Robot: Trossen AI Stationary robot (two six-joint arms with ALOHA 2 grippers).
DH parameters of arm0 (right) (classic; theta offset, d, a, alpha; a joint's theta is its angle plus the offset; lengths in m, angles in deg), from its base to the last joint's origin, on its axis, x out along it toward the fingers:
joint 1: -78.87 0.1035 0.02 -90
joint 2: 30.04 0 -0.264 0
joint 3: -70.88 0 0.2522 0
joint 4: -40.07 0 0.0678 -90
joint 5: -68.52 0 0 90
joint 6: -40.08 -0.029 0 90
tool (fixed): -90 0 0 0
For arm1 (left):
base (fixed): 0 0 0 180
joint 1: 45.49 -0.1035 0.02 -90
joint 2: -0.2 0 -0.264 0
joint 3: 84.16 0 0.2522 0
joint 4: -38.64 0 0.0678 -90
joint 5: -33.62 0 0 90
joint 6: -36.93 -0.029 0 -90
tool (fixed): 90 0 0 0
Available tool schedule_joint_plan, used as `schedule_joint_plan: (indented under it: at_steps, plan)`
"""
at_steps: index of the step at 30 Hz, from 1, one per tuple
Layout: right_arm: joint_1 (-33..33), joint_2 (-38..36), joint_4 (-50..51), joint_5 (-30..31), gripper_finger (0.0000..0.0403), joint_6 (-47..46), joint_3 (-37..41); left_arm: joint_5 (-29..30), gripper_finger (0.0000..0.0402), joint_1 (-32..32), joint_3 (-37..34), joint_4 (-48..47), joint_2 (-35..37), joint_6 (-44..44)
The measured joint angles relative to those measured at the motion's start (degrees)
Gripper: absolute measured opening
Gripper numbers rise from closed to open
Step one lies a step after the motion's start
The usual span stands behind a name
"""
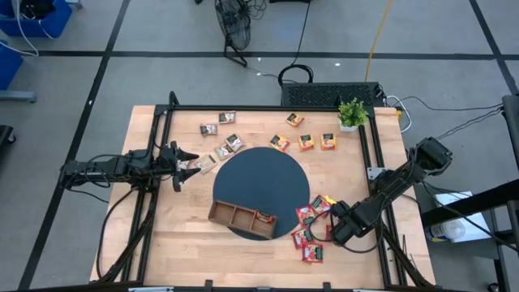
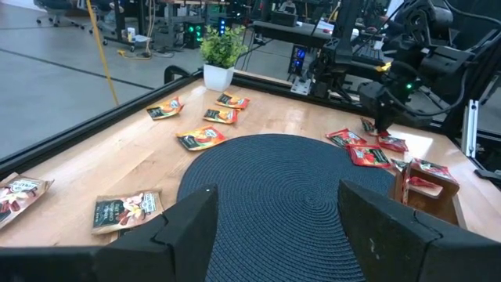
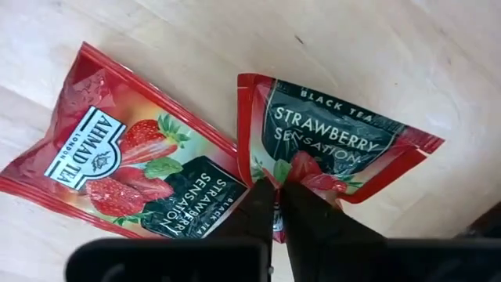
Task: Pick & Place Tea
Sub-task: Put the red tea bag into the right section of the wooden organizer
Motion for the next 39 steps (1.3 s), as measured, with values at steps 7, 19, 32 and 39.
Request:
schedule_joint_plan:
  at_steps: [7,19,32,39]
  plan:
    - [-0.07,0.20,7.69,12.70,0.0002,5.65,-8.08,0.00,0.0257,-0.02,0.01,0.00,0.00,0.00]
    - [1.07,0.14,-9.81,55.44,0.0000,45.68,-17.40,0.00,0.0257,-0.01,0.02,0.02,0.02,0.00]
    - [-10.50,0.11,-85.89,32.45,0.0000,107.98,1.21,-0.02,0.0257,-0.02,0.00,4.71,0.00,8.68]
    - [-19.59,0.09,-93.25,11.46,0.0000,109.72,3.74,7.93,0.0257,-0.02,0.05,14.47,-0.64,11.53]
